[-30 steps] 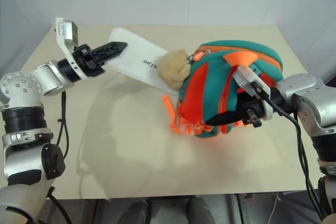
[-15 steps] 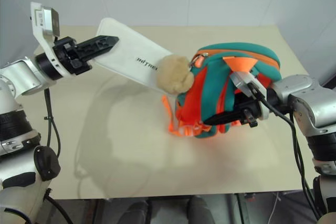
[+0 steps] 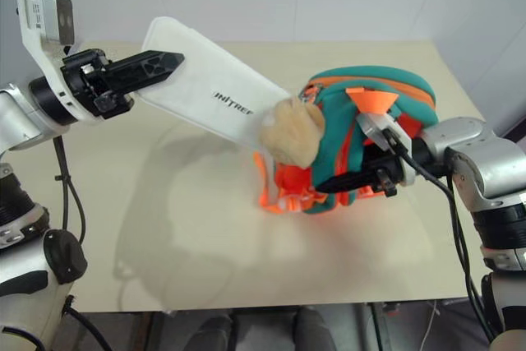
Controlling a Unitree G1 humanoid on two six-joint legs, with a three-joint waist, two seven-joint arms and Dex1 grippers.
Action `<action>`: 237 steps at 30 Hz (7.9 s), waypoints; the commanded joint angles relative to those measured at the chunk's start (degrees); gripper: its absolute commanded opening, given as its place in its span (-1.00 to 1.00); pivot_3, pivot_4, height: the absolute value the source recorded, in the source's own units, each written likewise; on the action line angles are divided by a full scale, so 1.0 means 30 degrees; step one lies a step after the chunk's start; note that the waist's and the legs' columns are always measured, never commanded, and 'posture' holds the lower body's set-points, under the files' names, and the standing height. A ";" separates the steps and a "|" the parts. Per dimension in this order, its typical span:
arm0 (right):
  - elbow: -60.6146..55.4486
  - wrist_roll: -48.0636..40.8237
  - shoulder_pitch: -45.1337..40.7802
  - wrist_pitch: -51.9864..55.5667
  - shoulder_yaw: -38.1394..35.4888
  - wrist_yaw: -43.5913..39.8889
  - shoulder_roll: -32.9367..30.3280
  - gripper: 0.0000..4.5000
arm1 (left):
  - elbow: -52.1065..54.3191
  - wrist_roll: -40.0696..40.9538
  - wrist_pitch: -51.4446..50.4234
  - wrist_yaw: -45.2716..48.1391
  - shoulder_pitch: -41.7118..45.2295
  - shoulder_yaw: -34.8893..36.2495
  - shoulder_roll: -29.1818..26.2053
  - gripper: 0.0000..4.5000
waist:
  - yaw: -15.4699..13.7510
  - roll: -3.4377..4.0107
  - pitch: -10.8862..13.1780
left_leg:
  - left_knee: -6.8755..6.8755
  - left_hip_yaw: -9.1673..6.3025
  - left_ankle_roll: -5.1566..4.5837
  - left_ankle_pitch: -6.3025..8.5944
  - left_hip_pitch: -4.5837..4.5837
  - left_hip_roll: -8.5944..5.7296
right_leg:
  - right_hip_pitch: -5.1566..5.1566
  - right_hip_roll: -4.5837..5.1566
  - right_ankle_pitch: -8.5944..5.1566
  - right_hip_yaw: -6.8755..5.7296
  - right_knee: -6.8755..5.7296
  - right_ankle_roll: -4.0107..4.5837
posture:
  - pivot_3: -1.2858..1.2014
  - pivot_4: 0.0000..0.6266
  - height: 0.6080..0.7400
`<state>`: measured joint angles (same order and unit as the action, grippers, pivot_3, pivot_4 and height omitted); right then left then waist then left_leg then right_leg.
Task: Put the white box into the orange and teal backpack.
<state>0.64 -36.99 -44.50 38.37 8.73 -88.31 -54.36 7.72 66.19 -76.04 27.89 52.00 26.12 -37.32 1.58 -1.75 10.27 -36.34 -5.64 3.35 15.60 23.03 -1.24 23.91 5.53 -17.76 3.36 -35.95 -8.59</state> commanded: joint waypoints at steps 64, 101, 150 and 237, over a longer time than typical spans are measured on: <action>-0.1129 -0.0598 0.0255 -0.0416 -0.1022 -0.1339 0.0443 -0.71 | -0.0902 -0.5858 1.3395 0.8925 -0.2162 -0.3265 -0.1540 -0.39 | -0.0019 0.0002 0.0002 | -0.0096 -0.0001 -0.0048 0.0027 -0.0030 0.0002 | -0.0087 -0.0010 0.0018 -0.0030 0.0013 -0.0005 | 0.03 -0.52 1.00; -0.1286 -0.0323 0.0651 -0.0601 -0.1155 -0.0807 0.0910 -0.71 | -1.1708 -1.0654 1.7470 1.2148 0.2217 -0.6086 0.3952 -0.39 | -0.0150 0.0003 0.0003 | -0.0249 -0.0006 -0.0137 0.0077 0.0021 -0.0022 | -0.0114 0.0002 0.0039 -0.0052 0.0013 -0.0044 | 0.03 -0.52 1.00; -0.1980 -0.4215 0.0660 -0.6337 0.3502 -0.1396 -0.4146 -0.71 | -1.6002 -1.2981 1.5856 1.3714 0.4684 -0.6734 1.0540 -0.39 | -0.0507 0.0044 0.0029 | -0.0243 0.0044 -0.0172 0.0098 0.0028 -0.0034 | -0.0097 0.0012 0.0056 -0.0061 0.0033 -0.0079 | 0.03 -0.52 1.00; 0.0950 -0.1662 -0.0823 -0.7543 0.4560 -0.1396 -0.2032 -0.71 | -0.1682 -1.1609 1.0522 0.8122 0.0679 -0.4393 0.0958 0.99 | -0.0461 0.0064 0.0040 | -0.0287 0.0054 -0.0168 0.0095 0.0003 -0.0014 | -0.0119 0.0011 0.0077 -0.0045 0.0019 -0.0100 | 0.03 -0.52 1.00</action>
<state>3.73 -42.16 -46.87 16.23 24.37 -88.92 -60.55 -0.56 28.77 -43.40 54.54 53.61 10.24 -34.16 0.19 -1.56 10.39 -37.21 -5.49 2.84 15.89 23.04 -1.28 23.55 5.56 -17.53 3.22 -35.90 -8.89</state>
